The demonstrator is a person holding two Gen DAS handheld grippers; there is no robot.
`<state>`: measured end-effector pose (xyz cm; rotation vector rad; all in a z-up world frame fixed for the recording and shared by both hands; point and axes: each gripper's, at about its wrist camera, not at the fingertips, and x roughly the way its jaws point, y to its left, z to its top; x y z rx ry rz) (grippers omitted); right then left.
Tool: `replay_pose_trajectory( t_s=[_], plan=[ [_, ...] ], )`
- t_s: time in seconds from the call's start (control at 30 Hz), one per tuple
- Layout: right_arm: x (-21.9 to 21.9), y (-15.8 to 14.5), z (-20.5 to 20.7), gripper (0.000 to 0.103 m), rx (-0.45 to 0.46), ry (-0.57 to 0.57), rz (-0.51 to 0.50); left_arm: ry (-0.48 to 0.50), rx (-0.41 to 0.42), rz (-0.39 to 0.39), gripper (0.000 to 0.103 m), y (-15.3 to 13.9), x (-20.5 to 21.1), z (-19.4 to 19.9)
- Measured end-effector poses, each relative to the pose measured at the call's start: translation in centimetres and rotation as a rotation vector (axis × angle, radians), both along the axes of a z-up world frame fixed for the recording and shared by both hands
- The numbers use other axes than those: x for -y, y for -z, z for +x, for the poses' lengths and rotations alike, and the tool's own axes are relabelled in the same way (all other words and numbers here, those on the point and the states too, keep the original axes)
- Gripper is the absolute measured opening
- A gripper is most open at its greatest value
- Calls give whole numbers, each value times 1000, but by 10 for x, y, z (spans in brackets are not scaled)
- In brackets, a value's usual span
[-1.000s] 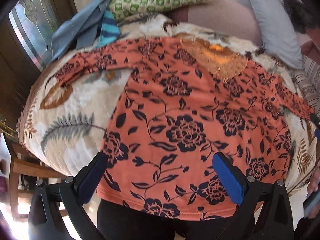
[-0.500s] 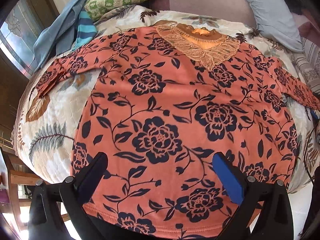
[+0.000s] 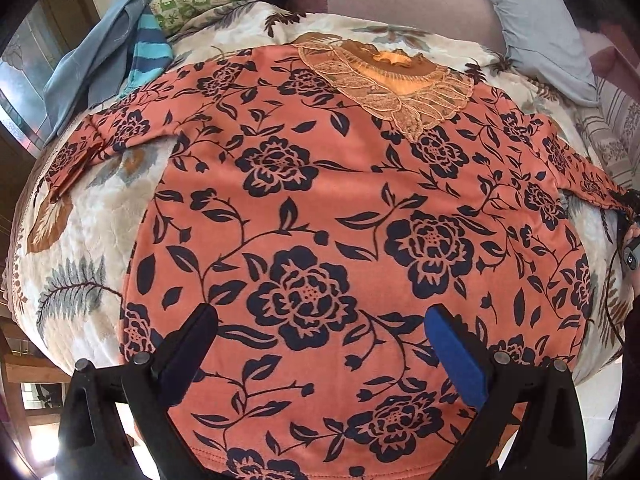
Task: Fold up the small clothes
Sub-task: 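Grasp the blouse sleeve with the right gripper, then fold the sleeve across the blouse body with the right gripper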
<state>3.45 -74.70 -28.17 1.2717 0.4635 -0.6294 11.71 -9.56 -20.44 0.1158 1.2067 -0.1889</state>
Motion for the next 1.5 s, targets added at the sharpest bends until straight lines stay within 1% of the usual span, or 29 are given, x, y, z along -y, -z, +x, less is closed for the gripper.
replay_pose_trajectory(
  t_s=[0.03,0.13,0.2,0.3,0.4,0.5,0.57,0.6,0.63,0.67,0.7,0.73,0.77,0.8,0.83,0.87,0.9,0.97,1.07,1.1,1.13,1.17,1.23,1.33,1.37,1.4,1.43,1.47,1.5],
  plan=[
    [-6,-13,5,11,-7,-19,-53,-9,11,-2,103,-2,-6,1],
    [-32,-60,27,9,23,-108,-199,-34,47,-5,103,-10,-26,5],
    [-54,-92,44,9,73,-171,-248,-52,71,-14,103,-15,-40,6],
    [-100,-132,74,9,157,-278,-271,-84,102,-35,103,-21,-65,5],
    [-173,-163,112,9,190,-422,-333,-120,123,-47,103,-24,-94,3],
    [-273,-176,153,10,158,-615,-423,-164,130,-64,103,-25,-128,-2],
    [-350,-166,174,10,85,-749,-467,-202,141,-65,103,-26,-151,-7],
    [-390,-156,187,11,17,-825,-492,-221,145,-66,103,-26,-163,-9],
    [-434,-141,198,17,-83,-924,-533,-240,145,-68,103,-27,-173,-11],
    [-479,-121,210,27,-197,-1040,-585,-257,142,-72,103,-27,-183,-14],
    [-520,-97,220,34,-296,-1155,-633,-271,138,-78,103,-28,-192,-16],
    [-555,-71,225,56,-380,-1253,-663,-283,137,-85,103,-29,-200,-19],
    [-581,-47,225,67,-456,-1310,-700,-293,140,-90,103,-30,-208,-23],
    [-601,-29,216,67,-524,-1330,-774,-300,147,-92,103,-32,-215,-26],
    [-613,-18,210,67,-558,-1324,-862,-303,157,-88,103,-34,-220,-30],
    [-616,-16,202,69,-550,-1302,-935,-304,168,-78,103,-35,-225,-33],
    [-616,-17,195,71,-539,-1288,-979,-305,176,-66,103,-35,-229,-34],
    [-606,-22,184,72,-530,-1296,-1011,-308,185,-53,103,-33,-233,-33],
    [-584,-32,168,73,-539,-1295,-1115,-301,168,-78,103,-28,-229,-26],
    [-573,-36,164,73,-535,-1295,-1110,-292,165,-93,103,-27,-226,-26],
    [-557,-39,162,75,-515,-1296,-1063,-282,170,-102,103,-27,-222,-26],
    [-541,-42,162,78,-479,-1299,-978,-271,174,-101,103,-26,-218,-26],
    [-491,-44,167,78,-362,-1264,-751,-248,167,-93,103,-22,-209,-26],
    [-413,-34,180,78,-189,-1068,-395,-222,164,-79,103,-18,-203,-27],
    [-389,-23,185,78,-152,-1010,-271,-215,168,-72,103,-18,-203,-26],
    [-370,-9,191,78,-135,-951,-149,-214,175,-65,103,-18,-204,-25],
    [-357,3,191,78,-117,-889,-38,-220,185,-61,103,-19,-208,-24],
    [-350,12,190,78,-67,-830,53,-229,195,-59,103,-21,-212,-21],
    [-345,17,190,78,-2,-774,112,-240,200,-59,103,-21,-218,-18]
  ],
)
